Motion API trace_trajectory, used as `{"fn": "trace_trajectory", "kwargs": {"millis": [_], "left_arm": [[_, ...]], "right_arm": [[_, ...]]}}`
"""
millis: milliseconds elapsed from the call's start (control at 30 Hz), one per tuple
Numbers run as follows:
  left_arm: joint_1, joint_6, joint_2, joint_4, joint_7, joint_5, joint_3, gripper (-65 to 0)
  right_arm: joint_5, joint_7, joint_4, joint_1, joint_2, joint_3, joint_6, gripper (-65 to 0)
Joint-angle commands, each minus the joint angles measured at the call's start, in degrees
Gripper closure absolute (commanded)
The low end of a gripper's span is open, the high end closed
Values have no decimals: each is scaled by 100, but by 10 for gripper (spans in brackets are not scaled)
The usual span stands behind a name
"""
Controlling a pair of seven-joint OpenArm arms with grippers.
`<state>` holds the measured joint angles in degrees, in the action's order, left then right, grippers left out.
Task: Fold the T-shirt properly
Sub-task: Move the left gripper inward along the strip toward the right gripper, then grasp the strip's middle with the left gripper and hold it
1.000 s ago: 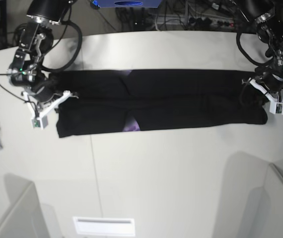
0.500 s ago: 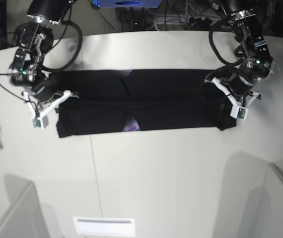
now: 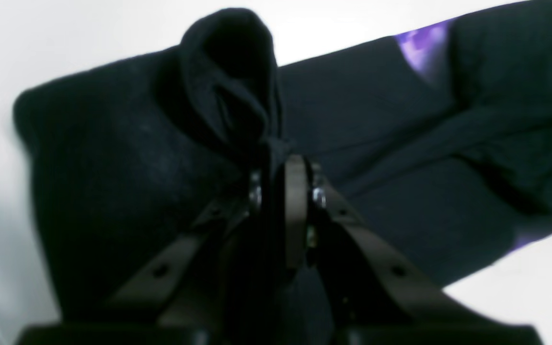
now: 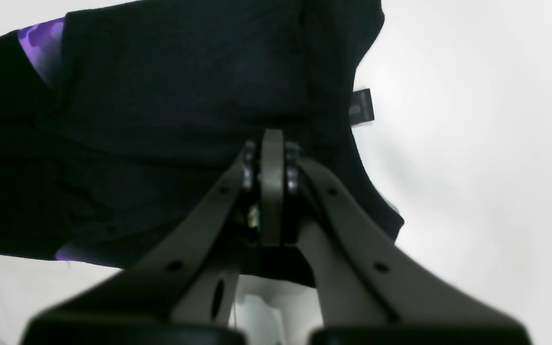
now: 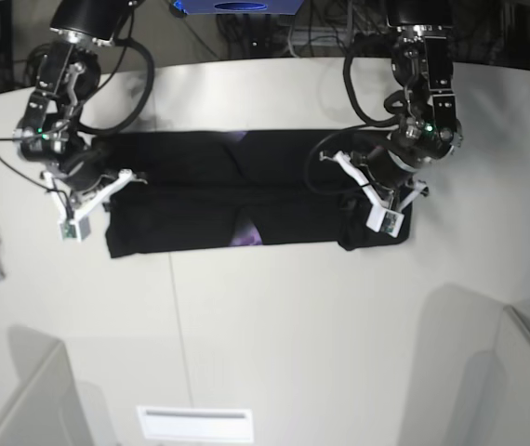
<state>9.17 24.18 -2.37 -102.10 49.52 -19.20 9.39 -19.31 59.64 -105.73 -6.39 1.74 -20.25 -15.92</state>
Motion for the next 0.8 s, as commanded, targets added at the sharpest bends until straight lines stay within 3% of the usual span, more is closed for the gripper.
{"fn": "trace_trajectory", "kwargs": {"millis": [0, 467, 767], "left_arm": [[-60, 30, 39, -97, -121, -71, 15, 0], [-121, 30, 198, -62, -112, -71, -442, 0], [-130, -207, 391, -53, -112, -80, -477, 0]], "right_arm": [[-60, -96, -95, 81, 50, -10, -30, 0], [-60, -96, -95, 107, 50, -10, -30, 0], [-60, -96, -95, 116, 50, -10, -30, 0]]}}
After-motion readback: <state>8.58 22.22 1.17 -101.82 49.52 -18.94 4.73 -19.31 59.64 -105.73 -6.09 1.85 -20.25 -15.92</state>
